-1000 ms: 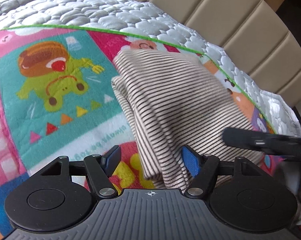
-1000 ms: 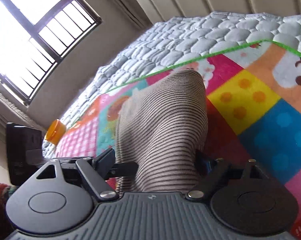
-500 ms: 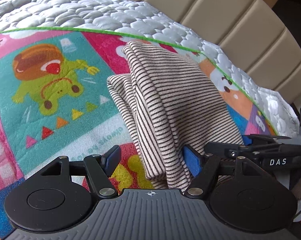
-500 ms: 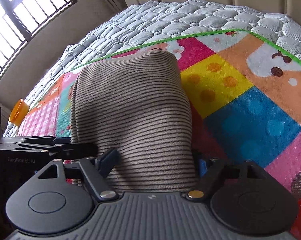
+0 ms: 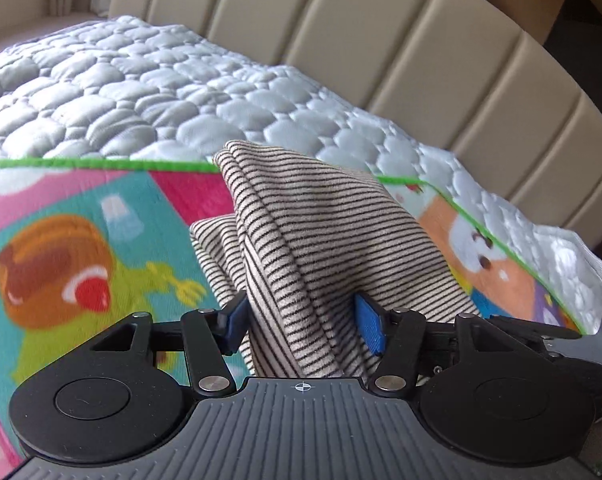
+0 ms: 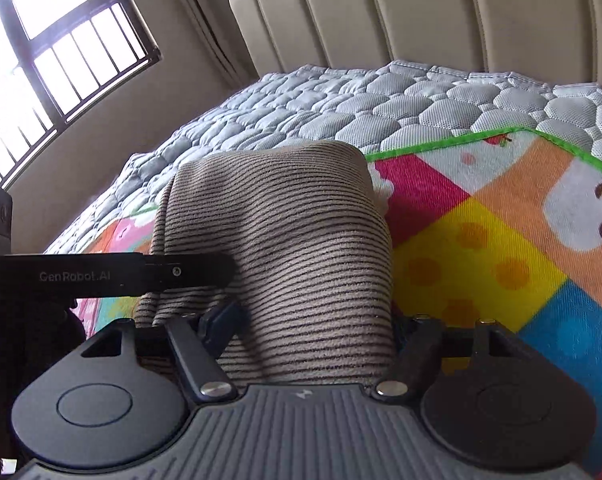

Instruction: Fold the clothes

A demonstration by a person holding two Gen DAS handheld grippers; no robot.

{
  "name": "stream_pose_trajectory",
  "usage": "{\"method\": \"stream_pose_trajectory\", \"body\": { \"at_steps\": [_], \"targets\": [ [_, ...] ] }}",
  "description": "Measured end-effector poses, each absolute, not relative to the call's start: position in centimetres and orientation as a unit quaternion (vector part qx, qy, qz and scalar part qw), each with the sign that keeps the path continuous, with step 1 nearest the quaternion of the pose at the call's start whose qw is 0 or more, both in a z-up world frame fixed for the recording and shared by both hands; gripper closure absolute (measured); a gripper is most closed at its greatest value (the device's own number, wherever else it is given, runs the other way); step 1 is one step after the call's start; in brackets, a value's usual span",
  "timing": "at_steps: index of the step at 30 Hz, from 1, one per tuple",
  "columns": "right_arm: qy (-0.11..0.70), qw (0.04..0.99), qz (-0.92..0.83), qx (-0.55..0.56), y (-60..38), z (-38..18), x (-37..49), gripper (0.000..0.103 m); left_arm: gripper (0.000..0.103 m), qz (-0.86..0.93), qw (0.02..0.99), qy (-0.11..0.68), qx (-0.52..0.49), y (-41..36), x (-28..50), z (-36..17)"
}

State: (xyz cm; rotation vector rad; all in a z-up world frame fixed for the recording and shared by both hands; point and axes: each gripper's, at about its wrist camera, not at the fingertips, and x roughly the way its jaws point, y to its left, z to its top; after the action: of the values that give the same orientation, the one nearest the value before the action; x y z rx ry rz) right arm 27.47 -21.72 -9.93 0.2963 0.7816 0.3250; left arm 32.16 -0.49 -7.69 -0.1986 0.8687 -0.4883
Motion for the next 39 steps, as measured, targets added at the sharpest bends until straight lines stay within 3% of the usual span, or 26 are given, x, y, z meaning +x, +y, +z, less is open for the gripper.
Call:
{"method": "stream_pose_trajectory", "body": {
  "at_steps": [7, 11, 15, 20, 24, 33, 39],
  "targets": [
    [0.370, 0.906, 0.151, 0.142, -21.2, -10.3, 28.1, 0.031, 0.037, -0.241, 0.874, 0.412, -0.098, 0.3, 33.9, -8.4],
    [0.357, 0.917, 0.150, 0.096, -20.7, -8.7, 27.4, 0.030, 0.040, -0.238, 0.881, 0.403, -0.078, 0.7, 33.2, -6.8],
    [0.313, 0.937, 0.157, 0.004, -20.0, -6.0, 26.3, 0.013, 0.040, -0.244, 0.897, 0.355, -0.103, 2.6, 32.7, -2.9],
    [0.248, 0.945, 0.192, -0.097, -17.5, -3.5, 25.5, 0.010, 0.039, -0.283, 0.894, 0.322, -0.129, 1.2, 35.8, -0.4],
    [0.249, 0.929, 0.229, -0.150, -14.4, -4.4, 26.5, 0.000, 0.040, -0.282, 0.881, 0.365, -0.107, -1.5, 39.4, -4.0],
    [0.332, 0.896, 0.244, -0.165, -11.7, -8.6, 30.0, 0.000, 0.039, -0.275, 0.874, 0.382, -0.118, -0.7, 41.4, -8.6],
    [0.341, 0.900, 0.234, -0.140, -12.7, -6.6, 29.2, 0.000, 0.037, -0.234, 0.884, 0.388, -0.117, -1.1, 41.0, -7.8]
  ]
}}
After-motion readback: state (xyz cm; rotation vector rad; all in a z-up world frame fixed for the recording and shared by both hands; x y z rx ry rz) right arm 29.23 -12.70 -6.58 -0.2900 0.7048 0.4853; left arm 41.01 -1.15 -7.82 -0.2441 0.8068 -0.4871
